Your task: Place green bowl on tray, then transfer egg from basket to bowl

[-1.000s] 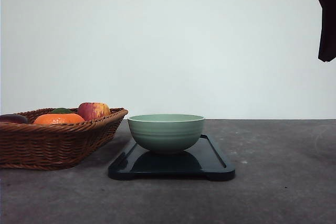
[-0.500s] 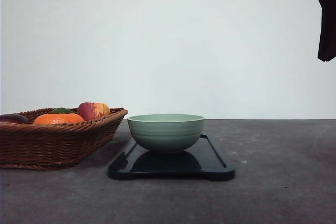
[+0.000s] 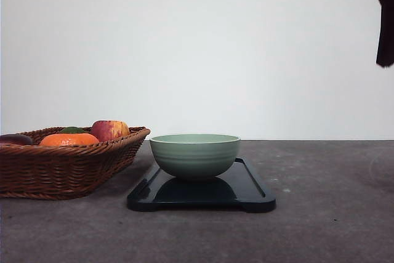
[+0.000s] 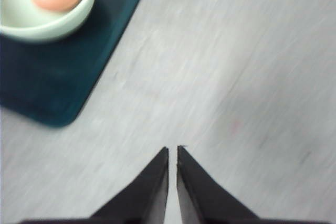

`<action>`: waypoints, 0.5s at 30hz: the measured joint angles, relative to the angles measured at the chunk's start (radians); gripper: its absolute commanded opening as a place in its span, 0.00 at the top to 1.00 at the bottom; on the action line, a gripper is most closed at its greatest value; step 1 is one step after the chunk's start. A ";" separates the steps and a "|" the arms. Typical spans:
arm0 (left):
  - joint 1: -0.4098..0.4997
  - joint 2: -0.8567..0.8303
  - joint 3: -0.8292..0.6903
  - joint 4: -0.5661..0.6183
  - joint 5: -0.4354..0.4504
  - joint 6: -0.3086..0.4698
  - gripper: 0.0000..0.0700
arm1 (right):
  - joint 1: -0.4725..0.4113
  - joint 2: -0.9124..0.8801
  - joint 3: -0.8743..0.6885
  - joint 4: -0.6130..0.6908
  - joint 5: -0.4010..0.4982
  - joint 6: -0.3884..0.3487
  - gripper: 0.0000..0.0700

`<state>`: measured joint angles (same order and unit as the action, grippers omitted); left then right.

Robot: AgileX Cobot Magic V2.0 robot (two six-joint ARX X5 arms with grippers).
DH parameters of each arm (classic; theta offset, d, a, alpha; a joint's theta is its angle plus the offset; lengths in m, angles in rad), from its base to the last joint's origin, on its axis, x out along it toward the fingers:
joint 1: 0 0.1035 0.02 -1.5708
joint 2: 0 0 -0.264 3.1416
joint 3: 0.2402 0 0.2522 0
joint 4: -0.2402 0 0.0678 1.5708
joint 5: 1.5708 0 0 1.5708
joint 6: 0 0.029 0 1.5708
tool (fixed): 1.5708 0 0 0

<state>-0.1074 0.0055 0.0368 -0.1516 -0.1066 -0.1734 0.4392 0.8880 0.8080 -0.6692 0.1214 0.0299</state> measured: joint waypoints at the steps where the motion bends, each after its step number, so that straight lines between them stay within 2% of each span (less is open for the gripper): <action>1: 0.000 0.000 0.000 0.000 0.000 0.000 1.00 | -0.019 -0.035 -0.038 0.062 0.001 -0.018 0.97; 6: 0.000 0.000 0.000 0.000 0.000 0.000 1.00 | -0.136 -0.261 -0.356 0.475 0.006 -0.059 0.97; 9: 0.000 0.000 0.000 0.000 0.000 0.000 1.00 | -0.205 -0.424 -0.555 0.645 0.014 -0.077 0.97; 11: 0.000 0.000 0.000 0.000 0.000 0.000 1.00 | -0.249 -0.543 -0.658 0.678 0.014 -0.083 0.97; 15: 0.000 0.000 0.000 0.000 0.000 0.000 1.00 | -0.310 -0.750 -0.776 0.644 0.013 -0.084 0.97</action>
<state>-0.1074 0.0055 0.0368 -0.1516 -0.1066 -0.1734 0.1292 0.1381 0.0324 -0.0247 0.1340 -0.0540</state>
